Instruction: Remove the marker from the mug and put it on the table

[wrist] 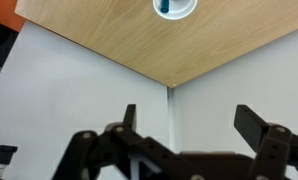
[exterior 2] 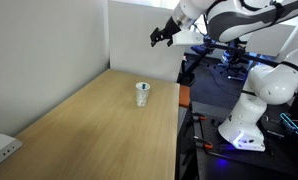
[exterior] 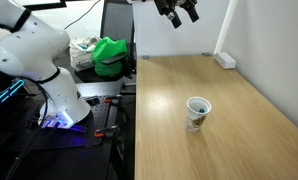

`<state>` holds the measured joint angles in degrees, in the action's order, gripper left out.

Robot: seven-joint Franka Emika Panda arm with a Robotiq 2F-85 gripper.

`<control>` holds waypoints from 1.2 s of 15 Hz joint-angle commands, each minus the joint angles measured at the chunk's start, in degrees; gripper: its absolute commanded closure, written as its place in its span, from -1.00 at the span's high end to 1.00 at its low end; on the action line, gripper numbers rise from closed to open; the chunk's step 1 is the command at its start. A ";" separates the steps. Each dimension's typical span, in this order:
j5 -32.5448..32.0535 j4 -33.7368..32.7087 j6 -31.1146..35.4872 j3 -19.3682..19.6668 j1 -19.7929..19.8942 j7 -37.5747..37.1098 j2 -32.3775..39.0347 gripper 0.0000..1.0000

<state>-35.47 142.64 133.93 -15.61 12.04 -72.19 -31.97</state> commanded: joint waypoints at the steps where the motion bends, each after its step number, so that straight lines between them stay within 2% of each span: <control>1: -4.67 1.93 3.67 -0.57 1.04 -9.20 -0.14 1.00; 6: -8.79 3.16 8.86 -0.90 0.71 -25.68 2.81 1.00; 10: -12.35 2.85 9.83 -2.12 0.84 -41.07 5.98 1.00; 14: -18.89 1.90 6.28 -2.84 -0.81 -54.73 8.85 1.00; 18: -21.60 0.74 0.24 -1.69 -3.97 -63.25 11.92 1.00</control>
<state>-55.28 145.58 139.26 -18.18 10.67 -129.44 -22.82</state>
